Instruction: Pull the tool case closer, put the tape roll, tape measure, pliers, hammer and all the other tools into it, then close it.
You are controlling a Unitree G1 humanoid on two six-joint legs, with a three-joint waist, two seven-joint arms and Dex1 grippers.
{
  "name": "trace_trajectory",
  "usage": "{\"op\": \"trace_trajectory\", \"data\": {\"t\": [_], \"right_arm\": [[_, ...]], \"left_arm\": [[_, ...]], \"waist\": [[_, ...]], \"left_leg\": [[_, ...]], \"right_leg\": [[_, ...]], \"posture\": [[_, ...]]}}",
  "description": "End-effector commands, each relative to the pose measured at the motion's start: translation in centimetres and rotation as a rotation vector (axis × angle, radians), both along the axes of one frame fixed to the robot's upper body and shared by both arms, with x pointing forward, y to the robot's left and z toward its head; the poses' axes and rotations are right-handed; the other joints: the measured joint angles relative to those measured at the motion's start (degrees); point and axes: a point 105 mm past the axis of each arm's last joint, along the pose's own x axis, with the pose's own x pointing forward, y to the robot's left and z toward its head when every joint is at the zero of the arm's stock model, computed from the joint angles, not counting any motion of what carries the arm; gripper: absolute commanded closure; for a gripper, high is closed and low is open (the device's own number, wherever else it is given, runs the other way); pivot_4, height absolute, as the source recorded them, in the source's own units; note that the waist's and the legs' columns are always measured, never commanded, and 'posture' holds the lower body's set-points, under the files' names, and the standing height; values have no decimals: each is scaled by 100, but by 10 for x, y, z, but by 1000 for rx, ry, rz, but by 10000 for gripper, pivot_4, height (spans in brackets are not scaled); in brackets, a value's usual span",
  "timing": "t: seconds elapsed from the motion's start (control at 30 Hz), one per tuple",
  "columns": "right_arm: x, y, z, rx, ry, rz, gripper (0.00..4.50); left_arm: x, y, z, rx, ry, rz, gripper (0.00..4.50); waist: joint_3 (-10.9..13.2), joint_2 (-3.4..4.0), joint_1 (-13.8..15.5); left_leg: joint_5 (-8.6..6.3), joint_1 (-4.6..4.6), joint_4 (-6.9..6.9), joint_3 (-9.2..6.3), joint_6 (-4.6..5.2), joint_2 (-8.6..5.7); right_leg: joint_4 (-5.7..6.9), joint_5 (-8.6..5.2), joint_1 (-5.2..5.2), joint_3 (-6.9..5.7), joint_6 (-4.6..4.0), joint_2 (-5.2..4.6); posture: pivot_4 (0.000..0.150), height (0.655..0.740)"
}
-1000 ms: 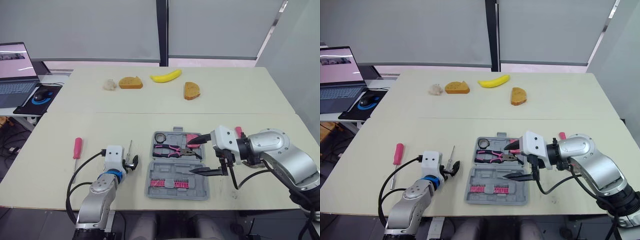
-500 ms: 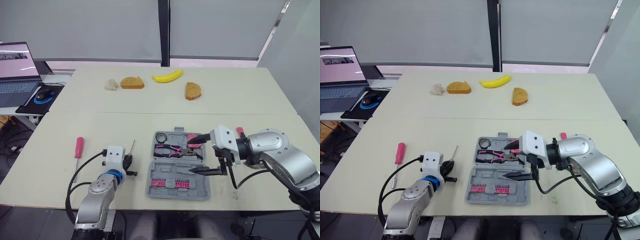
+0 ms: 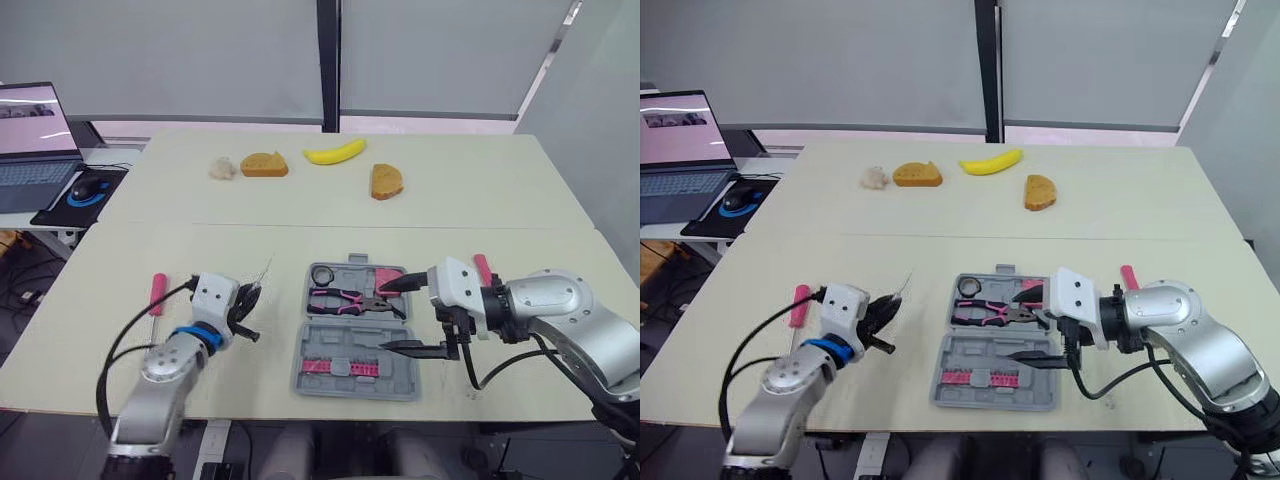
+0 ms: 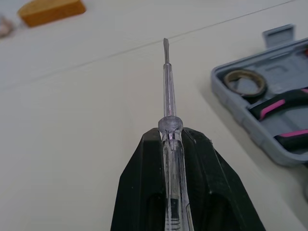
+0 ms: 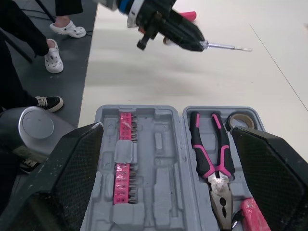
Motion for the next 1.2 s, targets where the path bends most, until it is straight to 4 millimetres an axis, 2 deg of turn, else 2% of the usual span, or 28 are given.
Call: {"op": "trace_trajectory", "data": {"t": [0.03, 0.23, 0.47, 0.63, 0.73, 1.2], "right_arm": [[-7, -6, 7, 1, -27, -49, 0], [-19, -21, -5, -66, 3, -112, 0], [-29, -26, -15, -105, 25, -149, 0], [-28, -31, -21, -143, 24, -177, 0], [-24, -33, -23, -164, 12, -200, 0], [-22, -32, -26, -164, 1, -205, 0]], "left_arm": [[-9, -32, 22, 84, -54, -323, 42671], [-13, -65, 18, 254, 27, -666, 42671], [-9, -94, -5, 378, 73, -821, 42671], [-8, -100, -27, 427, 124, -851, 42671], [-5, -102, -34, 433, 132, -840, 42671], [-8, -107, -45, 445, 137, -853, 42671]], "waist": [[1, 2, 0], [3, 5, -20], [6, 4, -103], [7, 3, -149], [8, 1, -148], [8, 0, -150]], "left_leg": [[0, -2, 1, -2, 0, 0], [0, -2, -1, 1, 1, 2], [0, -1, -2, 2, 3, 3], [0, 0, -1, 0, 3, 4], [1, -1, 1, -2, 3, 3], [1, -1, 3, -3, 3, 3]], "right_leg": [[-2, 0, -1, -2, 0, 0], [-2, 0, -1, -1, 0, 2], [3, 0, 0, -2, 1, 7], [4, -1, 0, -4, 2, 9], [5, -1, 1, -6, 2, 9], [6, -1, 2, -6, 2, 9]], "posture": [[1500, 7361], [1500, 7361], [1500, 7361], [1500, 7361], [1500, 7361], [1500, 7361]]}}
